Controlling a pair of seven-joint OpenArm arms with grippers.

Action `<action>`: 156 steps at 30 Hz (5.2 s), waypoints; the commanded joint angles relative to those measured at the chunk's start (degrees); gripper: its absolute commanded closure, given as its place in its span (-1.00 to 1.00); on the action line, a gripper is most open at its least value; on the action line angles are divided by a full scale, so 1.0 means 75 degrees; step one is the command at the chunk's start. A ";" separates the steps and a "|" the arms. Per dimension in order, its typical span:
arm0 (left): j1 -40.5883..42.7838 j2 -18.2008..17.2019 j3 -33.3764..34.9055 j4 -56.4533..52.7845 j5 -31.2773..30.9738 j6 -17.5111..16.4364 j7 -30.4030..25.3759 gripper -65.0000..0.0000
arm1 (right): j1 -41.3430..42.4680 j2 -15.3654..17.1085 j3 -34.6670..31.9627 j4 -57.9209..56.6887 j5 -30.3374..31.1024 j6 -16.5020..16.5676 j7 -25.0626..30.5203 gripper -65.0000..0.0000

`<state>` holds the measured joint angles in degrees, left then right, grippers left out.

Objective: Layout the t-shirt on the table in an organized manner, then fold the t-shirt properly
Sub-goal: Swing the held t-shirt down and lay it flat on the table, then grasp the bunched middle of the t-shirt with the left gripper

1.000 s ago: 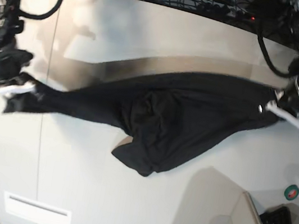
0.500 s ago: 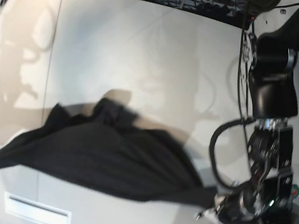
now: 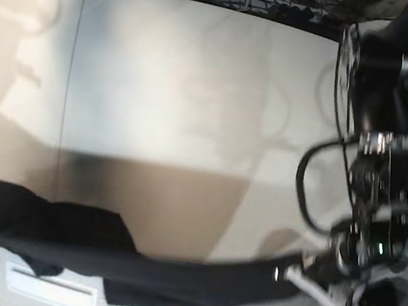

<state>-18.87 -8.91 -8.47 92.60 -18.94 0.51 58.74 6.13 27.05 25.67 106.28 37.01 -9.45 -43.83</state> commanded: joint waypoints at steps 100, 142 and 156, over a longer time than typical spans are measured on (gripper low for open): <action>-0.0572 0.1932 0.8074 -0.3455 0.1511 -0.1164 -0.1708 -0.40 | -0.0636 -0.1760 0.1354 -0.1834 -0.2280 0.3517 0.0834 -0.18; -0.0607 0.2388 0.9106 -0.5589 0.1441 -0.1141 -0.4204 0.95 | -0.0647 -0.1901 0.1823 -0.1857 -0.2280 0.3517 0.0834 -0.18; -0.0408 0.2388 0.6867 -0.2940 0.1511 -0.1129 -0.2446 1.00 | -0.0647 -0.1901 0.1764 -0.1869 -0.2280 0.3517 0.0834 -0.18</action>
<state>-20.73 8.01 42.96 69.43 -7.57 -8.12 41.23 0.40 11.66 38.72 91.44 19.44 16.97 -39.03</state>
